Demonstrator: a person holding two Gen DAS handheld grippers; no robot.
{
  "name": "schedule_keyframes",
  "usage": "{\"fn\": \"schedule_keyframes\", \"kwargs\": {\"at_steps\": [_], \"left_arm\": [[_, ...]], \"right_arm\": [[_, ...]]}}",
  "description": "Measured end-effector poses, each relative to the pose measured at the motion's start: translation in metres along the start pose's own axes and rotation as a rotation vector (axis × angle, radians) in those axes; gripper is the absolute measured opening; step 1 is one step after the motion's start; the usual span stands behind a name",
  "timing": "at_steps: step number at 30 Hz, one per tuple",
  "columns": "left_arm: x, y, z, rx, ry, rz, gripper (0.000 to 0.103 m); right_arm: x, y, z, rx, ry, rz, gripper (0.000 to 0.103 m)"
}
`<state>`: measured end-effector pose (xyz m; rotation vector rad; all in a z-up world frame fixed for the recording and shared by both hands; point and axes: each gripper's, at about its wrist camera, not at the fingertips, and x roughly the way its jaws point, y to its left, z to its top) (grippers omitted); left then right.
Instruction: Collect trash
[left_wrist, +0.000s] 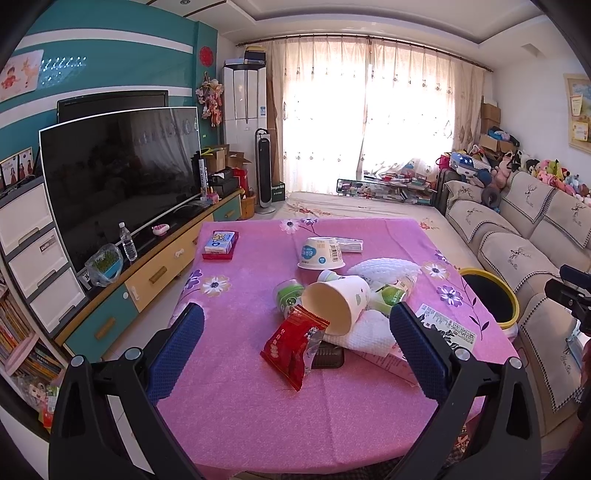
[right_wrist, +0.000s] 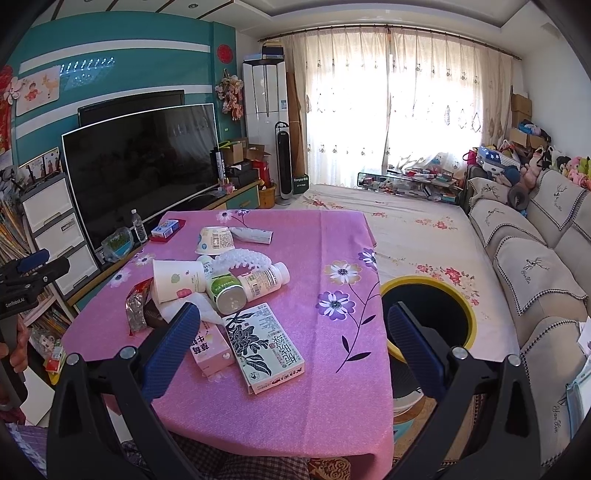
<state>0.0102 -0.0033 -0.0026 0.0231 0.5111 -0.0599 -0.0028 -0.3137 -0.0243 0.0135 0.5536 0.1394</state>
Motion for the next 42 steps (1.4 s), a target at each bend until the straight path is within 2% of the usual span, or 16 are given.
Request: {"fn": "schedule_keyframes", "kwargs": {"at_steps": [42], "left_arm": [[0.013, 0.000, -0.006, 0.004, 0.024, -0.004, 0.099]], "right_arm": [[0.013, -0.002, -0.001, 0.013, 0.036, 0.005, 0.097]]}}
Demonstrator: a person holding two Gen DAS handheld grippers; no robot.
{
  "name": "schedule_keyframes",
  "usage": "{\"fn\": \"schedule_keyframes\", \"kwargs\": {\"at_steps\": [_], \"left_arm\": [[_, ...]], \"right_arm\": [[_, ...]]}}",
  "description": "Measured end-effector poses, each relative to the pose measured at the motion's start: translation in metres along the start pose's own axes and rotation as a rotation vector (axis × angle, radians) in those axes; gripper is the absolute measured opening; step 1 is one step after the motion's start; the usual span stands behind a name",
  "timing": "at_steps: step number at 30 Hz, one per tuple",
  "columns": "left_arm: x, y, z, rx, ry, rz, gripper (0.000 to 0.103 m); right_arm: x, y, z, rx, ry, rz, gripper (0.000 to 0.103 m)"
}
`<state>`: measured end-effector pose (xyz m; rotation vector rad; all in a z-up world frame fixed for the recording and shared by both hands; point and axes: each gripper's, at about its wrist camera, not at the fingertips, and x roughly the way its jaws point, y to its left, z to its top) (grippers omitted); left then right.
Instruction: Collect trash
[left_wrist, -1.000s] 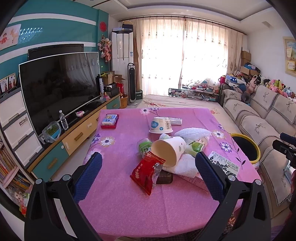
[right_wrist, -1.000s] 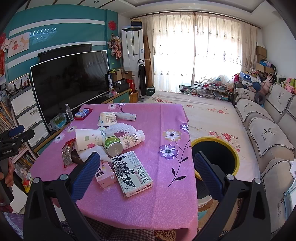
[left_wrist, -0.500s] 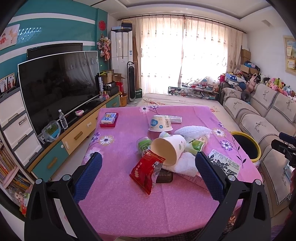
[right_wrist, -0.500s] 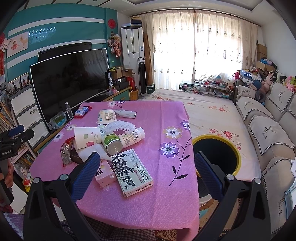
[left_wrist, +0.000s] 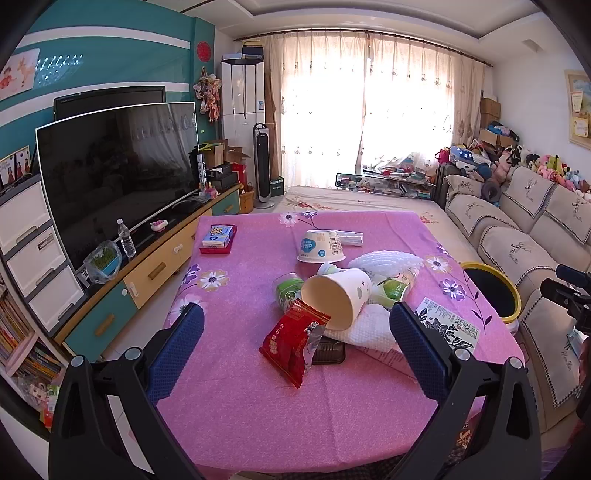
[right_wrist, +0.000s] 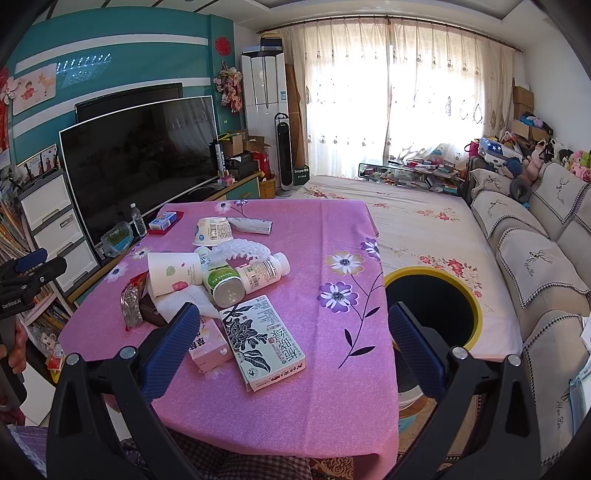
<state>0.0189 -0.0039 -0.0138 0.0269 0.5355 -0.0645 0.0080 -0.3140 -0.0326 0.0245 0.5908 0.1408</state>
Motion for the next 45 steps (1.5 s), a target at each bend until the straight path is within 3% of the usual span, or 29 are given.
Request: {"fn": "schedule_keyframes", "kwargs": {"at_steps": [12, 17, 31, 44, 45], "left_arm": [[0.003, 0.000, 0.000, 0.000, 0.008, -0.005, 0.099], [0.009, 0.000, -0.002, -0.001, 0.024, -0.009, 0.099], [0.052, -0.009, -0.007, -0.008, 0.095, -0.033, 0.099], [0.089, -0.020, -0.003, -0.012, 0.148, -0.059, 0.099], [0.090, -0.021, -0.003, -0.011, 0.151, -0.060, 0.099]], "right_arm": [[0.004, -0.001, 0.000, -0.005, 0.018, 0.010, 0.097], [0.014, 0.001, -0.005, -0.056, 0.028, 0.059, 0.097], [0.119, 0.009, -0.053, -0.246, 0.258, 0.158, 0.097], [0.162, 0.015, -0.062, -0.283, 0.341, 0.218, 0.097], [0.163, 0.015, -0.062, -0.281, 0.344, 0.221, 0.093]]}}
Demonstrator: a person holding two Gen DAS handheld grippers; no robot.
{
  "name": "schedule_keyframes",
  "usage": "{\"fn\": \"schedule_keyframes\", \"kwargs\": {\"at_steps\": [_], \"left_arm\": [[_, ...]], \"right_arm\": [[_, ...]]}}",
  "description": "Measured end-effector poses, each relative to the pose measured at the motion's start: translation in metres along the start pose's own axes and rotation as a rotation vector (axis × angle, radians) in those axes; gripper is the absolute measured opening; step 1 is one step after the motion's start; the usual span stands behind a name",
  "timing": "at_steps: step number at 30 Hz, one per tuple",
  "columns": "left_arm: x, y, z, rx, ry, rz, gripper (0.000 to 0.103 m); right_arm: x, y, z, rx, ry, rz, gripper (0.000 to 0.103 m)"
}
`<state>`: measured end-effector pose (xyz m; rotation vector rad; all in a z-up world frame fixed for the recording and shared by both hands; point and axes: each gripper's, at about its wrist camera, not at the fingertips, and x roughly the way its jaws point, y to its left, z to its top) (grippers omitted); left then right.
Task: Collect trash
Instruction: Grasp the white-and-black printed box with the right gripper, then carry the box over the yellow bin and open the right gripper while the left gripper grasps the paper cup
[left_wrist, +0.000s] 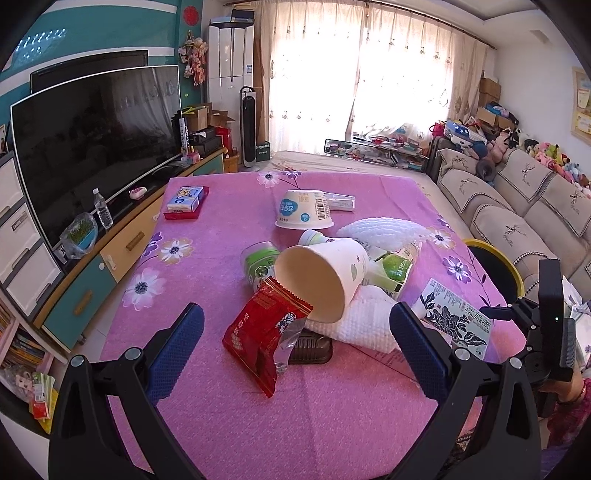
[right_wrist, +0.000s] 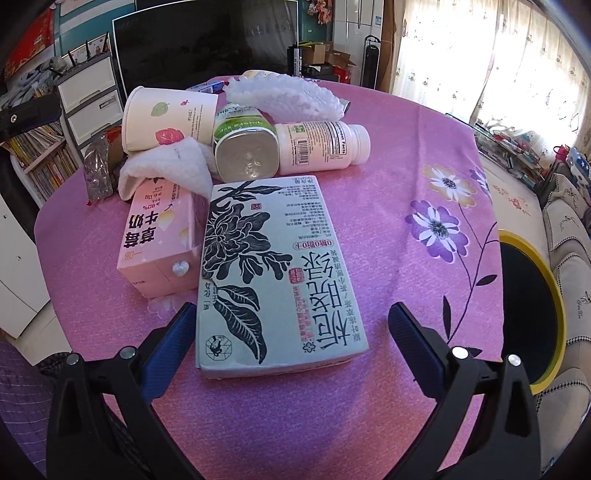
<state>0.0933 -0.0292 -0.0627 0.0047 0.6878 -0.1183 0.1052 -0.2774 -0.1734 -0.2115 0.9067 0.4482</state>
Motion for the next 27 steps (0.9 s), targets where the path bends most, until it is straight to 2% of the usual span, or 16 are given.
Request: {"fn": "schedule_keyframes", "kwargs": {"at_steps": [1, 3, 10, 15, 23, 27], "left_arm": [[0.001, 0.001, 0.000, 0.000, 0.002, 0.000, 0.099], [0.003, -0.001, 0.000, 0.003, 0.007, -0.004, 0.099], [0.003, -0.003, 0.003, 0.016, 0.000, -0.011, 0.099], [0.003, -0.007, 0.004, 0.025, -0.002, -0.020, 0.099], [0.006, -0.016, 0.004, 0.041, 0.000, -0.024, 0.099], [0.012, -0.019, 0.007, 0.045, 0.005, -0.023, 0.099]], "right_arm": [[0.000, -0.001, 0.000, 0.002, 0.001, 0.007, 0.082], [-0.001, -0.003, 0.000, 0.017, -0.002, 0.038, 0.071], [-0.018, -0.009, -0.003, 0.042, -0.042, 0.010, 0.070], [-0.044, -0.034, -0.006, 0.118, -0.095, -0.047, 0.069], [-0.069, -0.130, -0.017, 0.346, -0.149, -0.208, 0.068], [-0.064, -0.180, -0.025, 0.456, -0.137, -0.282, 0.068]]}}
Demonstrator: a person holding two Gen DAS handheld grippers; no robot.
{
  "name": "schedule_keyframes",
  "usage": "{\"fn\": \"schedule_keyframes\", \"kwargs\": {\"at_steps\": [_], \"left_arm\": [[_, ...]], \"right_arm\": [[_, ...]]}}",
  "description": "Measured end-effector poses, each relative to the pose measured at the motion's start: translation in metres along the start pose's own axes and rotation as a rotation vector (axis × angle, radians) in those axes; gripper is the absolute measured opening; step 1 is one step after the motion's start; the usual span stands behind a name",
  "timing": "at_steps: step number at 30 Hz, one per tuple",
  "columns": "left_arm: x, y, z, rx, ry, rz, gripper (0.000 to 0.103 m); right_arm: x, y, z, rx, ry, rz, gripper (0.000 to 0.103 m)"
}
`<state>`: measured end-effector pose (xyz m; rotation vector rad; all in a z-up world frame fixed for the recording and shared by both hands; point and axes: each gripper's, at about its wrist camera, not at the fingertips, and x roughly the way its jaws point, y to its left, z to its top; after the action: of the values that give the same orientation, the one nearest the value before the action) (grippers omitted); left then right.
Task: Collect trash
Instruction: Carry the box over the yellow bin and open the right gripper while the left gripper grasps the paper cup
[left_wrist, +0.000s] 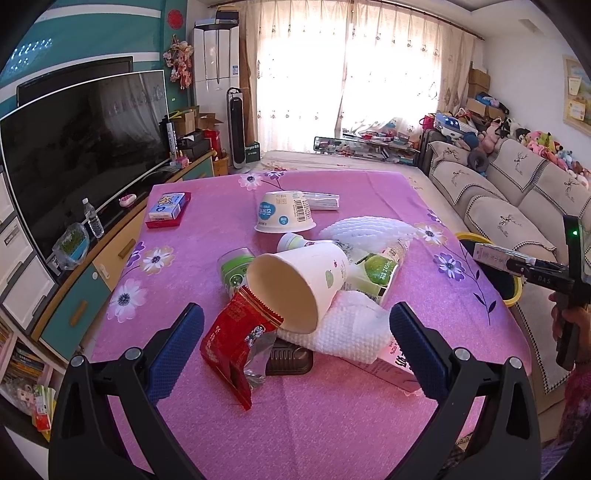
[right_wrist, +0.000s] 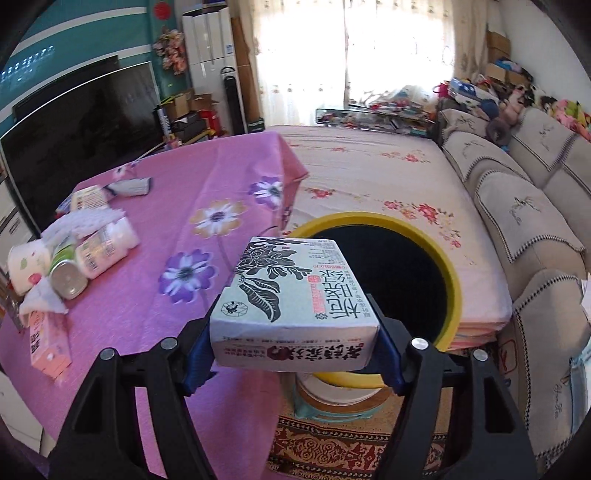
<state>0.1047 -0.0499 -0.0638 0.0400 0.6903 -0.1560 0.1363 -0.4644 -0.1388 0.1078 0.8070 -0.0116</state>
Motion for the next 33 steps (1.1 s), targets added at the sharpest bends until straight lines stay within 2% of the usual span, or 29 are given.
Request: {"fn": "schedule_keyframes", "kwargs": {"at_steps": [7, 10, 23, 26, 27, 28, 31, 33], "left_arm": [[0.011, -0.005, 0.005, 0.019, 0.013, 0.012, 0.099], [0.016, -0.005, 0.007, 0.017, 0.018, 0.012, 0.099], [0.057, -0.018, 0.011, 0.059, 0.069, -0.036, 0.097], [0.066, -0.017, 0.013, 0.058, 0.076, -0.047, 0.090], [0.070, -0.016, 0.013, 0.054, 0.082, -0.049, 0.084], [0.074, -0.014, 0.013, 0.046, 0.089, -0.054, 0.074], [0.086, -0.010, 0.014, 0.017, 0.112, -0.079, 0.056], [0.092, -0.008, 0.015, 0.002, 0.125, -0.088, 0.048]], "right_arm": [[0.053, -0.042, 0.014, 0.089, 0.075, -0.080, 0.069], [0.069, -0.050, 0.019, 0.108, 0.078, -0.102, 0.076], [0.044, -0.023, 0.012, 0.070, 0.032, -0.097, 0.080], [0.038, -0.015, 0.010, 0.055, 0.024, -0.095, 0.081], [0.036, -0.013, 0.008, 0.050, 0.024, -0.089, 0.083], [0.035, -0.012, 0.008, 0.047, 0.023, -0.084, 0.083], [0.034, -0.008, 0.007, 0.037, 0.022, -0.081, 0.083], [0.033, -0.006, 0.006, 0.032, 0.023, -0.079, 0.083]]}}
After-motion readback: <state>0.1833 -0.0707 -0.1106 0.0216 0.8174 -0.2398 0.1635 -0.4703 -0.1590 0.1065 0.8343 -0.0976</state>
